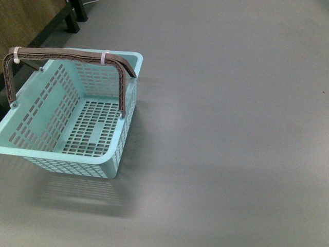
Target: Pick lemon and mango into basket
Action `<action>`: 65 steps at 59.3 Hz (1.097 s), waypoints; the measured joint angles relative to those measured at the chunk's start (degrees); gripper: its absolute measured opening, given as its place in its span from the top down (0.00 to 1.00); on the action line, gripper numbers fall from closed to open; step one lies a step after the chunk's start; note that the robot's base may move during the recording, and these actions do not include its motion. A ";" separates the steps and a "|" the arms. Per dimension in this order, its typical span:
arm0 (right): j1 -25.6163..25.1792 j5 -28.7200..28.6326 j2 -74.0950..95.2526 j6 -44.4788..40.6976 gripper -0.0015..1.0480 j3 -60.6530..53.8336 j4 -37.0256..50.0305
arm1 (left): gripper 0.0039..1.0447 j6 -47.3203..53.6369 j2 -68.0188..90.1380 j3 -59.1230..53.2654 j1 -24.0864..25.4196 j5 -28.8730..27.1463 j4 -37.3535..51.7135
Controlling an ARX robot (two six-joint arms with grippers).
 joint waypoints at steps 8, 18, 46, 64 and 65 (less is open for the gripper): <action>0.00 0.00 0.00 0.00 0.08 0.00 0.00 | 0.06 0.00 0.00 0.00 0.00 0.02 0.00; 0.00 0.00 0.02 0.00 0.08 0.00 0.00 | 0.06 0.00 0.00 0.00 0.00 0.00 0.00; 0.00 0.00 0.00 0.00 0.08 0.00 0.00 | 0.06 -25.24 24.50 10.71 -5.22 -22.03 -17.00; 0.00 -0.02 0.00 0.00 0.08 0.00 0.00 | 0.06 -46.58 58.14 18.78 5.55 -4.33 12.15; 0.00 -0.02 0.00 0.00 0.08 0.00 0.00 | 0.06 -48.04 60.70 19.23 5.97 -3.89 14.27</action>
